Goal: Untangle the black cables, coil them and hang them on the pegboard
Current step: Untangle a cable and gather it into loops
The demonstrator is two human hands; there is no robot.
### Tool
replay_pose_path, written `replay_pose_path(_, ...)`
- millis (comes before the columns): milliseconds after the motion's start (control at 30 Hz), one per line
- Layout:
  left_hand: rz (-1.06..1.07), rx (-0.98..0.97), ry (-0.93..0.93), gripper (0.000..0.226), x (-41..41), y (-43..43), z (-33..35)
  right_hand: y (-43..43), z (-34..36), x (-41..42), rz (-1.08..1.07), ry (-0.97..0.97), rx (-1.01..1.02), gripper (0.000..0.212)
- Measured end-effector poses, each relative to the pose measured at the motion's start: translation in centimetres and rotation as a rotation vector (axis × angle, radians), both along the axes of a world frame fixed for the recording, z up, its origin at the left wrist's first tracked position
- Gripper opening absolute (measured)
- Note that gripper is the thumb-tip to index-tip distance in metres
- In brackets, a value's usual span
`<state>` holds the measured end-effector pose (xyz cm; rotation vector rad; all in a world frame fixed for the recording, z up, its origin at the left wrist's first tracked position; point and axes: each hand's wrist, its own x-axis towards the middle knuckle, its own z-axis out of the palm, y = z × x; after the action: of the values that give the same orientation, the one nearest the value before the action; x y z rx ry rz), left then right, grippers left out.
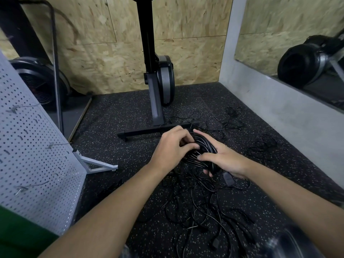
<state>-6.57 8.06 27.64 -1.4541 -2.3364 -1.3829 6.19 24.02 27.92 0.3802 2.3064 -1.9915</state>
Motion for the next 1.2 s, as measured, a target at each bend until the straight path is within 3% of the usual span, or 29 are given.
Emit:
replay_pose_path(200,-0.022,-0.047,0.058,0.031,-0.6,-0.3,-0.1,0.1,0.0,0.3,0.036,-0.061,0.010,0.072)
replay_pose_path(333,-0.024,0.000,-0.146,0.022,-1.1,-0.6,-0.4,0.1,0.4,0.9,0.080,-0.069,0.052,0.075)
replay_pose_path(600,0.034,-0.029,-0.354,0.012,-1.5,-0.7,-0.8,0.1,0.8,1.0,0.095,0.026,0.190,0.042)
replay_pose_path(900,0.070,-0.014,-0.403,0.017,-1.7,-0.8,-1.6,1.2,0.2,0.8,-0.045,0.020,0.026,0.044)
replay_pose_path(967,0.006,-0.064,-0.491,0.032,-1.9,-1.1,-1.5,1.5,0.2,0.8,-0.081,0.037,0.016,0.046)
replay_pose_path(1033,-0.101,-0.175,-0.509,0.070,-1.8,-1.4,-1.2,1.6,0.2,0.8,-0.104,0.043,0.005,0.051)
replay_pose_path(1100,-0.198,-0.310,-0.372,0.108,-1.2,-1.4,-0.8,1.7,0.2,0.8,-0.120,0.020,-0.004,0.061)
replay_pose_path(1200,-0.259,-0.460,-0.038,0.131,-0.2,-0.7,-0.9,1.7,0.0,0.8,-0.103,-0.053,0.067,0.067)
